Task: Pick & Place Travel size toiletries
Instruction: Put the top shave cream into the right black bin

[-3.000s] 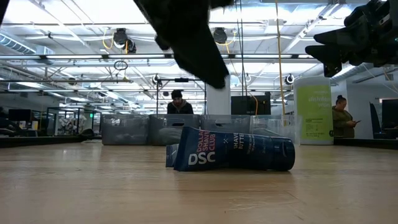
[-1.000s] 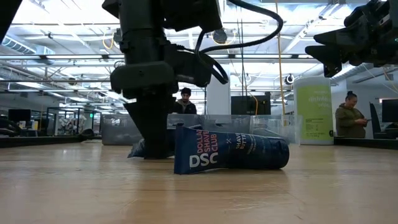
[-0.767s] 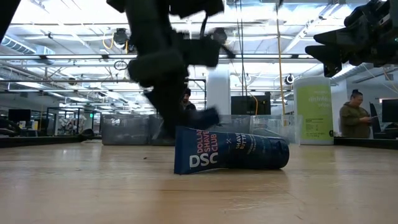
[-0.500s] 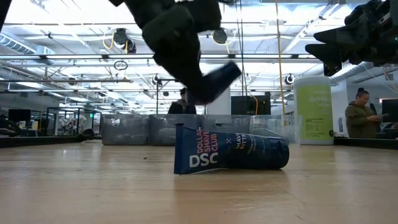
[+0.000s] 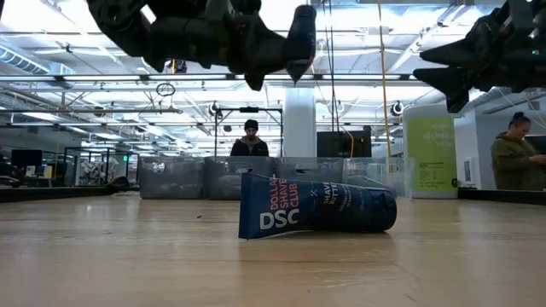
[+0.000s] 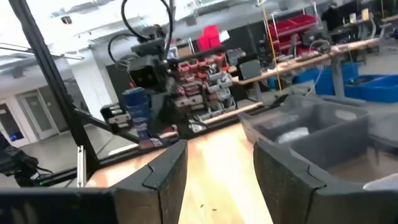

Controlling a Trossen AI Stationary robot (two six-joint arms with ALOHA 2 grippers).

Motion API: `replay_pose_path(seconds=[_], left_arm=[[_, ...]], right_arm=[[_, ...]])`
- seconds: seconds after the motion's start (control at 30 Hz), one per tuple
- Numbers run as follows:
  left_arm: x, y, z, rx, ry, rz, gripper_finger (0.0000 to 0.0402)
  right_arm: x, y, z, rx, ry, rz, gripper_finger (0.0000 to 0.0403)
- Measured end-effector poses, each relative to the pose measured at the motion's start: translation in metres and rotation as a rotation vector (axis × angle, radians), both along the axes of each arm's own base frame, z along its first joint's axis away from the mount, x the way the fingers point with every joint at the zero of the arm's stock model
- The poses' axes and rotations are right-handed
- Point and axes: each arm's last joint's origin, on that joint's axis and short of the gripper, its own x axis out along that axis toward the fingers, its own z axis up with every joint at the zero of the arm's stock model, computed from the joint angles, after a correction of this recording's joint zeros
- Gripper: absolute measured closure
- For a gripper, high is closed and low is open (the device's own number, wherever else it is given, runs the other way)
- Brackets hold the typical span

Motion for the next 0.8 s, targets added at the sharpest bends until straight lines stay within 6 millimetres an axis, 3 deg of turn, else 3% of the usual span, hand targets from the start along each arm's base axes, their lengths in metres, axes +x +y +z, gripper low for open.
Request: replay_pose_path(seconds=[0.27,0.43,0.53,0.8], left_arm=[[0.000,0.001,-0.002,-0.002,0.015,0.031,0.0392],[0.000,0.002,-0.002,-0.001,0.017,0.057,0.0376],[0.000,0.002,-0.002,-0.009,0.020,0.069,0.0373],[0.000,0.002,-0.002,-0.013,0.028,0.070,0.0389]], right_arm=[[0.022,0.005,0.003,-0.025,-0.013,0.050,0.0191],[0.038,0.010,0.009,-0.046,-0.109,0.065,0.0148],[0.048,0.012,0.001,-0.049,-0.060,0.083,0.0126],[0.103,0.021,0.015,-0.088,0.063,0.115,0.0099]])
